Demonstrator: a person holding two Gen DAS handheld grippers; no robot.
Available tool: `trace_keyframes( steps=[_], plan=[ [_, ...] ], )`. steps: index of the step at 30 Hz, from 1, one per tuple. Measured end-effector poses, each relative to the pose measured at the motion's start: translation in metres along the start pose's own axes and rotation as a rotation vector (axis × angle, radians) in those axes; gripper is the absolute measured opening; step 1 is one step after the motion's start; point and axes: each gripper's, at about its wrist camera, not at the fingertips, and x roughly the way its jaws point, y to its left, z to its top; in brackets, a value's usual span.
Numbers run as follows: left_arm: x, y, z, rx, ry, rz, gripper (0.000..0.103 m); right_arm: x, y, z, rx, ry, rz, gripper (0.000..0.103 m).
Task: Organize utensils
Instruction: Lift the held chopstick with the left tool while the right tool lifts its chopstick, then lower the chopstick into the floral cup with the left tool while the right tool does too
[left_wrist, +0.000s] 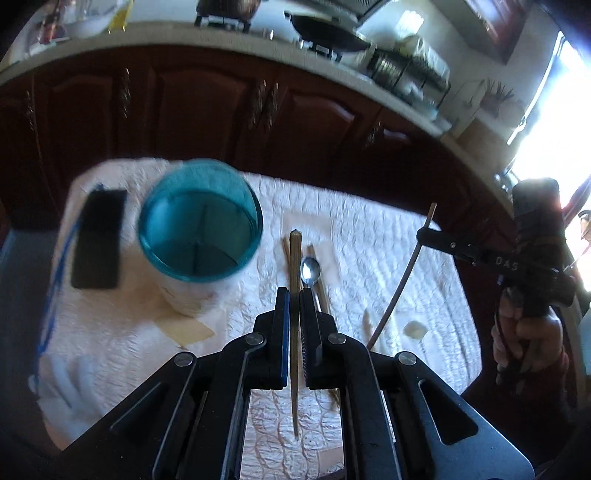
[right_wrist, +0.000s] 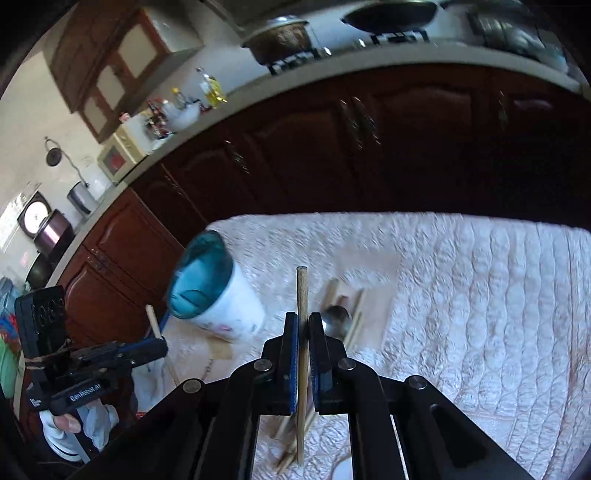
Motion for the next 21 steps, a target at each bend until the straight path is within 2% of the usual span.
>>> trace_keyframes(
  steps=[9,15,21],
  plan=[
    [-0.055,0.001,0.040,0.014,-0.149,0.010,0.004,-0.020,0.052,0.042,-0.086,-0.101,0.044,0.005],
    [-0.082,0.007,0.083,0.047,-0.271,0.087,0.004,-0.027,0.087,0.082,-0.123,-0.190,0.080,0.005],
    [-0.073,0.027,0.115,0.047,-0.331,0.195,0.004,-0.007,0.118,0.113,-0.145,-0.240,0.070,0.005]
  ],
)
